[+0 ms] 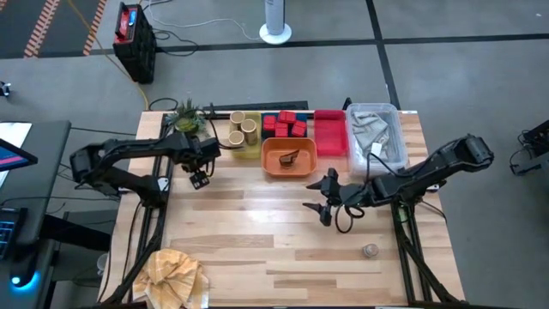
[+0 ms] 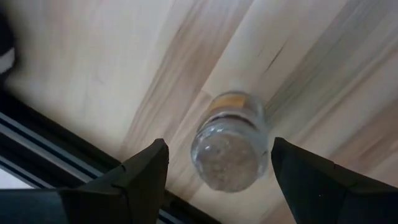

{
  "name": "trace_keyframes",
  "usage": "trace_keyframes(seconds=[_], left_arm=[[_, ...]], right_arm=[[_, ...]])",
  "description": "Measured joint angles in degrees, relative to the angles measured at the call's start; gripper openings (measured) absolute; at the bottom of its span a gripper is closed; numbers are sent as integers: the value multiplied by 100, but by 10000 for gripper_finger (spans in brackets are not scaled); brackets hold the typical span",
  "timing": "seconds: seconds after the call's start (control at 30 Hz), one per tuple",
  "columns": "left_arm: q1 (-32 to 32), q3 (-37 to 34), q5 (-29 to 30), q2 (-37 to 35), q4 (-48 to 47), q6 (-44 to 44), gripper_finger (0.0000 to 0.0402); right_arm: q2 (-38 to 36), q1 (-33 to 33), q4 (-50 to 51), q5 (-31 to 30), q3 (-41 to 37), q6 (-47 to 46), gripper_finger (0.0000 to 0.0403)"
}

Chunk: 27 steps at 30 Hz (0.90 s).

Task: Sort spices by type
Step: Put the left brown seasoning bottle into the pink bin

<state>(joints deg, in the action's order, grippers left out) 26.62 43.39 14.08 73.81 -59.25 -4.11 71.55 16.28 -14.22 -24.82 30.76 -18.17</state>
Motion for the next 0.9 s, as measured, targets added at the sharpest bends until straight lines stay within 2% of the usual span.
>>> trace_keyframes(seconds=[0.3, 0.63, 0.9], left_arm=[[82, -115, -183, -58, 340, 301, 262], [85, -113, -365, -65, 265, 145, 171], [-14, -113, -550, -62, 387, 400, 171]], right_arm=[[0, 54, -122, -87, 0, 0, 315], [0, 54, -124, -87, 0, 11, 315], [0, 46, -126, -87, 0, 17, 315]])
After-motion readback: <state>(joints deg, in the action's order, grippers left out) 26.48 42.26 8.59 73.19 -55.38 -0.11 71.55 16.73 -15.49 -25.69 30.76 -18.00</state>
